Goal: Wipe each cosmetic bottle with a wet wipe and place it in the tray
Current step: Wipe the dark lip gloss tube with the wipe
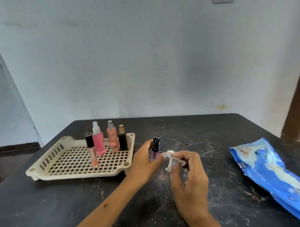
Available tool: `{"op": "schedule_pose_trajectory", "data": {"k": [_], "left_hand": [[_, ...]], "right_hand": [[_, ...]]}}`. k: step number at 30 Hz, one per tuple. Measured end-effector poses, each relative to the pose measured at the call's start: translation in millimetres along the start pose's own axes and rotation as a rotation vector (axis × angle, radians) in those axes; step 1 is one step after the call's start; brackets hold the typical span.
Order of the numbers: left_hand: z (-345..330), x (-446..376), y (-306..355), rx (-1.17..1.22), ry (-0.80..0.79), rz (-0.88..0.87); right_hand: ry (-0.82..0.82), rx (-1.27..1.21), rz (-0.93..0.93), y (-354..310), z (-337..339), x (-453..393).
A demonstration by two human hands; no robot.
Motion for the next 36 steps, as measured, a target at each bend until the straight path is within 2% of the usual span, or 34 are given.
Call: {"op": "schedule_pose_trajectory", "data": {"k": [3, 5, 9, 12, 14, 20, 28, 33, 36], "left_hand": [[2.4, -2.5, 2.4, 0.035, 0.037, -0.042], [1.1, 3.9, 6.4, 0.195, 0.024, -0.006], [-18.2, 29.6, -2.3, 0.731, 0.015, 0.319], [-32.2, 50.0, -14.2, 0.928, 0.025, 0.516], [-36.1, 55.1, -19.4, 1.005, 0.038, 0.561], [-34.9, 52.9, -19.4, 1.094, 0.082, 0.553], [-30.7, 51.9, -27.1, 1.153, 0.174, 0.584], [-35.2, 53.9, -22.4, 1.114, 0.125, 0.603], [-33.2, 53.7, -20.9, 1.125, 0.15, 0.589]], "right_hand": [[-0.026, -0.018, -0.043, 5.7, -2.6, 0.5], [-0.035, -0.01, -0.059, 8.4, -4.0, 0.3], [-0.047, -0.058, -0.187, 25.6, -3.0, -3.7], [-0.067, -0.056, -0.219, 34.9, -5.7, -5.5], [-0.087, -0.035, -0.193, 34.7, -9.3, -8.4], [-0.191, 0.007, 0.046, 19.4, -26.9, -17.2], [-0.258, 0.026, 0.215, 11.4, -40.5, 2.0], [-0.194, 0.04, 0.145, 17.7, -34.2, -9.6], [-0.217, 0.03, 0.156, 13.3, -36.6, -4.1]]}}
Point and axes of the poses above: each hand's wrist, its own x-axis away from the middle knuckle, its own z-axis out of the back of the hand, y = z × x, the point moved 10 cm from there along -x, towards the middle knuckle, and after that the axes turned 11 degrees about -z, right-handed, at the moved point
